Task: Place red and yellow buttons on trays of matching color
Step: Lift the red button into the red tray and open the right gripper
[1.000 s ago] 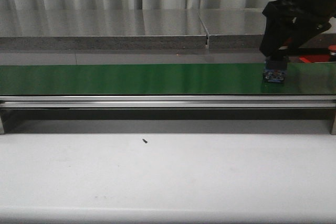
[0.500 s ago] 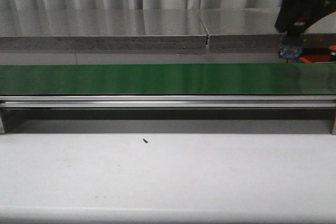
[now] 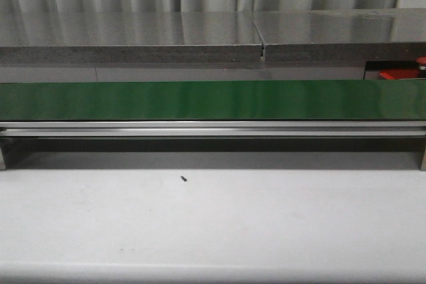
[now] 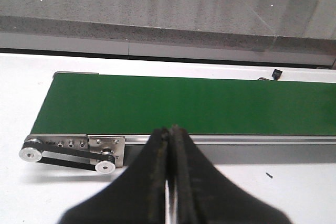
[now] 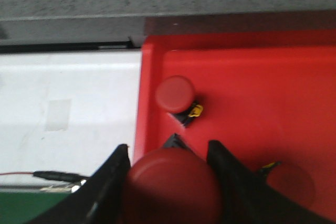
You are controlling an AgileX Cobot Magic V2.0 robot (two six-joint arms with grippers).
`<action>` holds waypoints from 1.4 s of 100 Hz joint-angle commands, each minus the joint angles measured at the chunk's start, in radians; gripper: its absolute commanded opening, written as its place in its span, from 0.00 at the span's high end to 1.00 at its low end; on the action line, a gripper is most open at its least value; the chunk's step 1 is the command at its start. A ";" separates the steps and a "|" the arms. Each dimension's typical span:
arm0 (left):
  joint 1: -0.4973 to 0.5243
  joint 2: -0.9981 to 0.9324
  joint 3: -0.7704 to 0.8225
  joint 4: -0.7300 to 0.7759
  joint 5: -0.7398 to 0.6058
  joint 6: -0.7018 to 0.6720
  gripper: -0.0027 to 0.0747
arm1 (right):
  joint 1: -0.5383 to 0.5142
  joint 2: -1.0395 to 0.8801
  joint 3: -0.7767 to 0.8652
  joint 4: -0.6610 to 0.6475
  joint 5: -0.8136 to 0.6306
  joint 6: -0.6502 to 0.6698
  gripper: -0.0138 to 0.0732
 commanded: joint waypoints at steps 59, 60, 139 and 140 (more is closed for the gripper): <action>-0.008 0.007 -0.026 -0.027 -0.062 -0.001 0.99 | -0.064 0.238 -0.286 0.004 -0.124 0.063 0.70; -0.008 0.007 -0.026 -0.027 -0.062 -0.001 0.99 | -0.064 0.239 -0.286 0.004 -0.127 0.063 0.70; -0.008 0.007 -0.026 -0.027 -0.062 -0.001 0.99 | -0.064 0.308 -0.286 0.002 -0.206 0.063 0.70; -0.008 0.007 -0.026 -0.027 -0.062 -0.001 0.99 | -0.064 0.308 -0.286 0.002 -0.205 0.063 0.70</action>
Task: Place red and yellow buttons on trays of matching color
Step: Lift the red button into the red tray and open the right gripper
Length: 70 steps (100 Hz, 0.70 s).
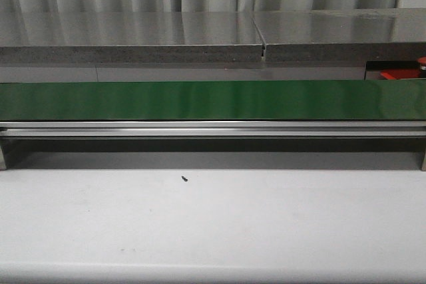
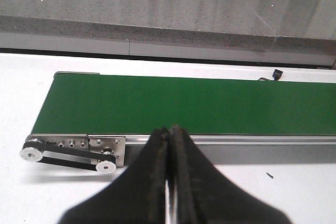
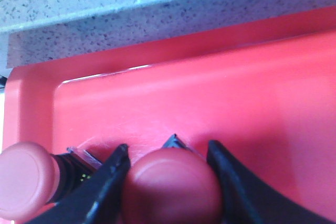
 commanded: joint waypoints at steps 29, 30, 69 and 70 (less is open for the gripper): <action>-0.008 0.007 -0.026 -0.027 -0.062 -0.001 0.99 | -0.003 -0.038 -0.036 0.014 -0.048 0.001 0.70; -0.008 0.007 -0.026 -0.027 -0.062 -0.001 0.99 | -0.003 -0.038 -0.036 0.014 -0.049 0.001 0.70; -0.008 0.007 -0.026 -0.027 -0.062 -0.001 0.99 | -0.003 -0.041 -0.036 0.014 -0.078 0.001 0.17; -0.008 0.007 -0.026 -0.027 -0.062 -0.001 0.99 | -0.003 -0.042 -0.036 0.014 -0.078 0.001 0.17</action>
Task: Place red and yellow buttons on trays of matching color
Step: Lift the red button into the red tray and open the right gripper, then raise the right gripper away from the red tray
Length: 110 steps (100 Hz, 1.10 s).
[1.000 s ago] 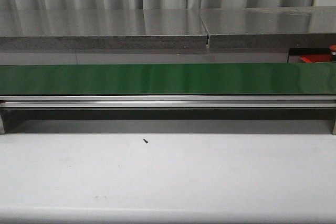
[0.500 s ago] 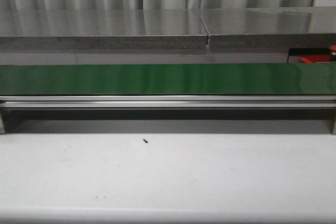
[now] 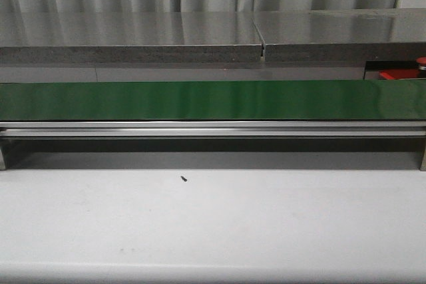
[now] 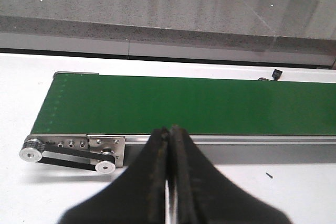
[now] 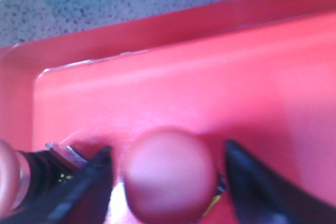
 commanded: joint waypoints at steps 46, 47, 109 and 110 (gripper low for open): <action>-0.008 0.007 -0.026 -0.027 -0.062 -0.001 0.99 | 0.012 -0.241 -0.034 0.015 0.003 -0.027 0.16; -0.008 0.007 -0.026 -0.027 -0.062 -0.001 0.99 | 0.015 -0.244 -0.034 0.015 0.005 -0.029 0.16; -0.008 0.007 -0.026 -0.027 -0.062 -0.001 0.99 | 0.253 -0.550 -0.005 0.025 0.215 -0.084 0.16; -0.008 0.007 -0.026 -0.027 -0.062 -0.001 0.99 | 0.259 -0.554 -0.002 0.025 0.217 -0.084 0.16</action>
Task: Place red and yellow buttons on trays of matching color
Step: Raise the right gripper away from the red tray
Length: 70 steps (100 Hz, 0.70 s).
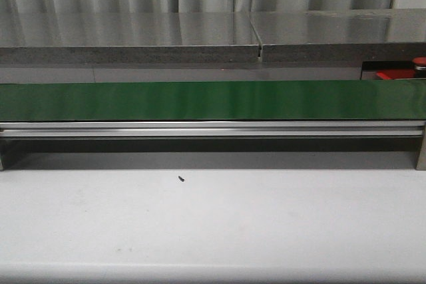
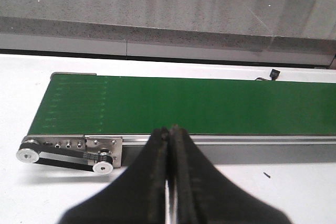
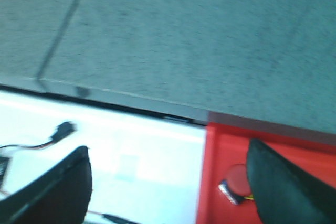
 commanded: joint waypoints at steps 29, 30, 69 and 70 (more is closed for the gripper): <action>-0.008 0.007 -0.026 -0.027 -0.062 -0.001 0.99 | 0.086 -0.374 0.218 0.026 -0.021 -0.016 0.16; -0.008 0.007 -0.026 -0.027 -0.062 -0.001 0.99 | 0.086 -0.390 0.236 0.026 -0.024 -0.016 0.16; -0.008 0.007 -0.026 -0.027 -0.062 -0.001 0.99 | 0.086 -0.942 0.972 0.018 -0.238 -0.035 0.16; -0.008 0.007 -0.026 -0.027 -0.062 -0.001 0.99 | 0.086 -0.952 0.986 0.018 -0.240 -0.035 0.16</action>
